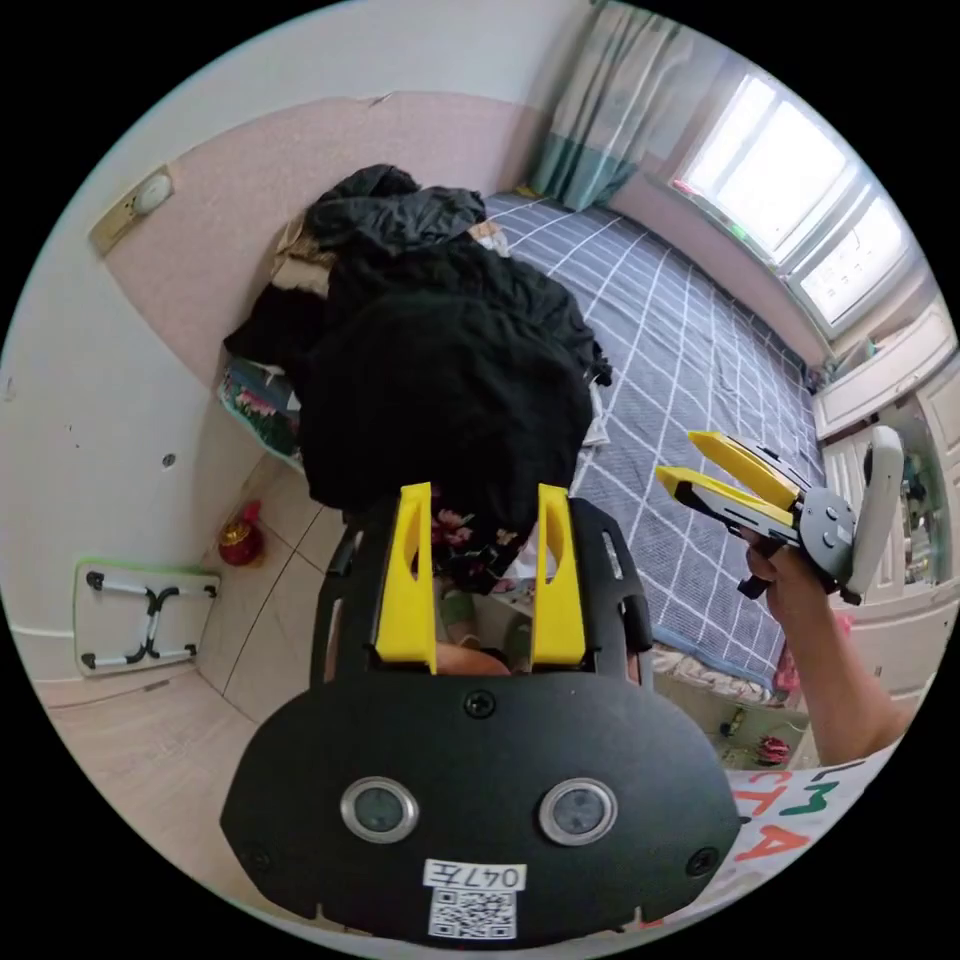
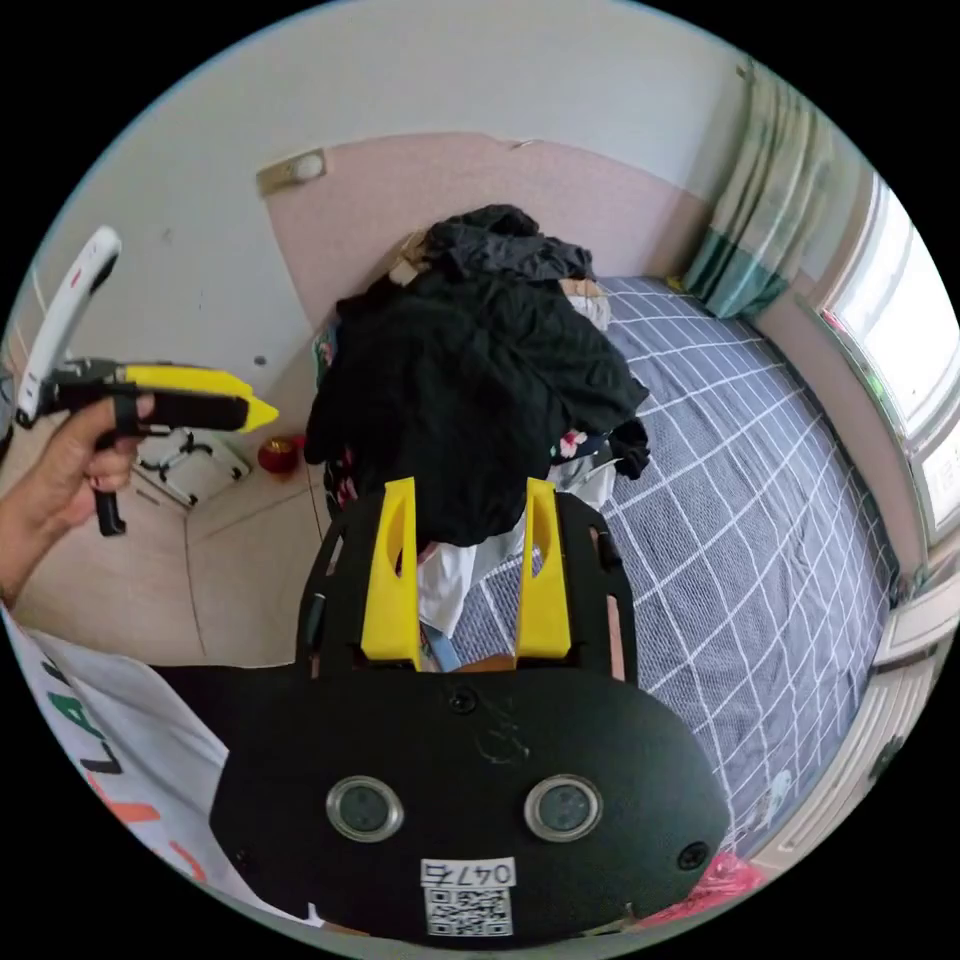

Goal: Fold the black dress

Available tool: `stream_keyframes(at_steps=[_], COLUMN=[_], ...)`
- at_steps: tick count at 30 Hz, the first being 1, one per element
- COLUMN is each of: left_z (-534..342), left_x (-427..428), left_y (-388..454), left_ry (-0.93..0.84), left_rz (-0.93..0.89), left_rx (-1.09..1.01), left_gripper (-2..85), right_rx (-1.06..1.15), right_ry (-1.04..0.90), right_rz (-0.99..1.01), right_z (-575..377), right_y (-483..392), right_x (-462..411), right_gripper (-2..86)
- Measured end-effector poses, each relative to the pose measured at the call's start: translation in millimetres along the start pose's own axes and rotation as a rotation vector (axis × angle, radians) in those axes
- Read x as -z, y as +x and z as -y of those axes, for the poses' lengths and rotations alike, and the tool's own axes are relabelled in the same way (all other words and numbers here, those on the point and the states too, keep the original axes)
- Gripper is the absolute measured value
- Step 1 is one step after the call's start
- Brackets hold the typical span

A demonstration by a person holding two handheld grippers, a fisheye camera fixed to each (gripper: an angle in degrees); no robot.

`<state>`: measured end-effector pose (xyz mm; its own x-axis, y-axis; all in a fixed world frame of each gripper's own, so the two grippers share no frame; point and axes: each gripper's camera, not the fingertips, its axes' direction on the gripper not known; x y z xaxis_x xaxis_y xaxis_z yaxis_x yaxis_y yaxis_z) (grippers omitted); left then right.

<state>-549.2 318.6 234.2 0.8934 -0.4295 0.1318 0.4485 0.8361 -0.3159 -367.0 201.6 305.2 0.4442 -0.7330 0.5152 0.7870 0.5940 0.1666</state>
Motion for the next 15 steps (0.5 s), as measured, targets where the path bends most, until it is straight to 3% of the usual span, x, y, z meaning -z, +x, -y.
stream_keyframes(at_steps=[3, 7, 15], left_z=[-5.6, -13.4, -31.2], left_x=[-31.5, -58.8, -94.8], left_y=[-19.4, -36.9, -63.0], left_ry=[-0.049, -0.049, -0.011], left_rz=[0.028, 0.042, 0.059], left_rx=[0.051, 0.103, 0.193], left_gripper=[22.2, 21.9, 22.3], right_rx=[0.084, 0.186, 0.363], right_ry=[-0.024, -0.004, 0.034], right_rz=[0.027, 0.04, -0.106], right_z=[-9.0, -16.4, -19.8], right_y=[-19.6, -53.0, -119.0], right_x=[-49.0, -100.0, -157.1], right_gripper=[12.5, 13.6, 12.8])
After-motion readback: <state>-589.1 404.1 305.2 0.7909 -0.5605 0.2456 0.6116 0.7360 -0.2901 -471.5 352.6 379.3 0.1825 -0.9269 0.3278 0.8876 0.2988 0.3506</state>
